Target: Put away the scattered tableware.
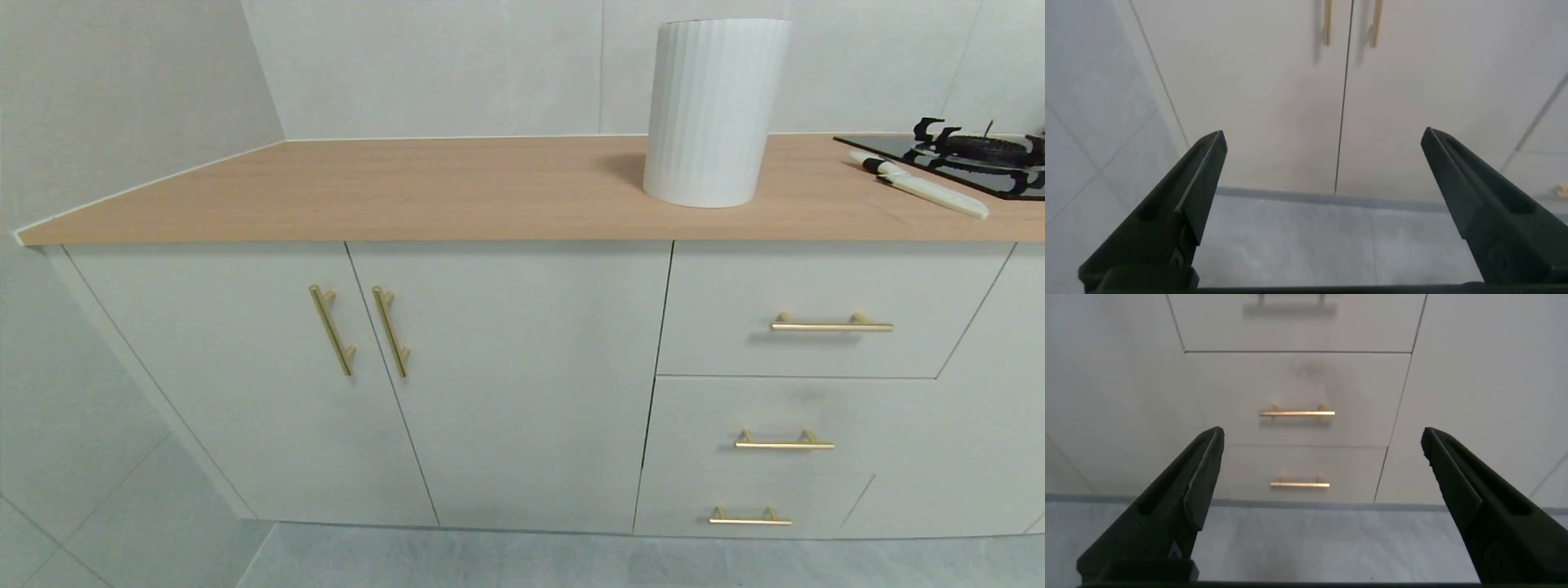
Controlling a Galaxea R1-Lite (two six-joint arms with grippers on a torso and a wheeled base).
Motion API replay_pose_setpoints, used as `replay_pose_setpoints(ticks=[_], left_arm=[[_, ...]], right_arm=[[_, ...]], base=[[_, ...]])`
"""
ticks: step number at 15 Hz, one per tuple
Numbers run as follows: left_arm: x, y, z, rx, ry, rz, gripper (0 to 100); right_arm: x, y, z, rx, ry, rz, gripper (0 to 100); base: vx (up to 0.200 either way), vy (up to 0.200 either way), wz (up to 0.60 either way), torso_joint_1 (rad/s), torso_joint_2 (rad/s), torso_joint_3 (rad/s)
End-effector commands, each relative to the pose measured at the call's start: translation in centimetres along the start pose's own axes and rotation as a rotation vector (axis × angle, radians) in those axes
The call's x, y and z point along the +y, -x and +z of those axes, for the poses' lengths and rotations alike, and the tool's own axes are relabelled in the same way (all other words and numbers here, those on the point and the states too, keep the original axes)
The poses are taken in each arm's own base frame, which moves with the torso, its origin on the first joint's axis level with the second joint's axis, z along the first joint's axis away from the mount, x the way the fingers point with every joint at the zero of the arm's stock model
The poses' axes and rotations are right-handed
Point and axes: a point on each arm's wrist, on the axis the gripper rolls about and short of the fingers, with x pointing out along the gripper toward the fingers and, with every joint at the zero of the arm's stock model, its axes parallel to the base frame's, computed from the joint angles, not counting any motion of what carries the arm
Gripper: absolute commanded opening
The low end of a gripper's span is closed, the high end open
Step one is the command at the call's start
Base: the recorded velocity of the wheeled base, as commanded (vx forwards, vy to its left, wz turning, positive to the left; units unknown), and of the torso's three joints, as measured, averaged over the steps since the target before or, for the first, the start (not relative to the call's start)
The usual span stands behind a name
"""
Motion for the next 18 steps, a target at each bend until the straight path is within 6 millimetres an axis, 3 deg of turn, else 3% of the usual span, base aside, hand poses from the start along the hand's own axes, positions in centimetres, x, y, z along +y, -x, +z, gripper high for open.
replay_pose_setpoints(ticks=[1, 4, 8, 18], left_arm=[[0.0, 0.0, 0.01, -0.001, 0.001, 0.002, 100], [0.0, 0.0, 0.01, -0.001, 0.001, 0.0, 100], [0.0, 0.0, 0.01, -0.001, 0.001, 0.002, 100], [0.0, 0.0, -0.01, 0.0, 0.001, 0.002, 100]], right_arm=[[0.0, -0.02, -0.03, 0.003, 0.0, 0.001, 100], [0.0, -0.02, -0.03, 0.003, -0.002, -0.001, 100], [0.0, -0.02, -0.03, 0.003, 0.0, -0.001, 100], [0.0, -0.01, 0.01, 0.002, 0.0, -0.001, 100]], base=[[0.2, 0.0, 0.0, 0.002, 0.01, -0.002], [0.2, 0.0, 0.0, 0.005, 0.0, 0.004], [0.0, 0.0, -0.3, 0.002, 0.0, 0.0], [0.0, 0.0, 0.0, 0.0, 0.0, 0.0]])
